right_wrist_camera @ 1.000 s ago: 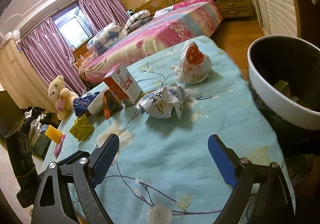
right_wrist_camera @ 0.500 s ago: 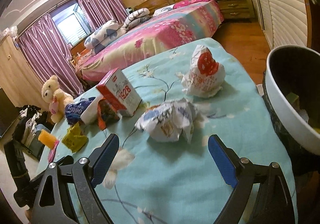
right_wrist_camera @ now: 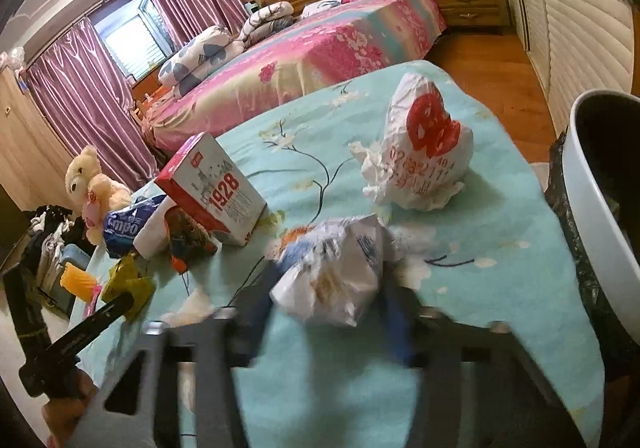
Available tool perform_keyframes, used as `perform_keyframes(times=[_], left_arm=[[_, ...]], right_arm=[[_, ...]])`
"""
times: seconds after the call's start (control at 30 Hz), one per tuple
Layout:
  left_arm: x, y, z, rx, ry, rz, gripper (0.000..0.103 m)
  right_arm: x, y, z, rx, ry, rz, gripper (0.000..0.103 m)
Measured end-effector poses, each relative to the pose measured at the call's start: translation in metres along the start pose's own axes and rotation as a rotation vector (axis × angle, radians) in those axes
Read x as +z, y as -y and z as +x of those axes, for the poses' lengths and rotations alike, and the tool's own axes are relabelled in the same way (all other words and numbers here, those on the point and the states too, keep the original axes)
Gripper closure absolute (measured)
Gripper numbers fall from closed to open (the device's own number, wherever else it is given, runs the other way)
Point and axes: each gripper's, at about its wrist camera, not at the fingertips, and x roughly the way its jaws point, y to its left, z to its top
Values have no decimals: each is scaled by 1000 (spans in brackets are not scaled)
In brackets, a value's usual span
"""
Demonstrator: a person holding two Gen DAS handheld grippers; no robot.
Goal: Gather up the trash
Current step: 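Grasp the yellow snack bag with the left tool while the right tool grasps a crumpled wrapper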
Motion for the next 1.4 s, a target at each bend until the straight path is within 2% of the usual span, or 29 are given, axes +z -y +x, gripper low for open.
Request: perform_keyframes(times=[0.03, 0.23, 0.63, 1.4], left_arm=[[0, 1, -2, -3, 7, 5, 99], [-14, 8, -15, -37, 27, 30, 101], [-34, 62, -33, -166, 4, 152, 101], [-46, 133, -28, -267, -37, 299, 101]], right_arm=[[0, 0, -2, 3, 4, -2, 76], [-11, -3, -17, 37, 28, -19, 84], [-28, -8, -51, 78, 65, -30, 85], [-43, 41, -100, 20, 132, 45, 85]])
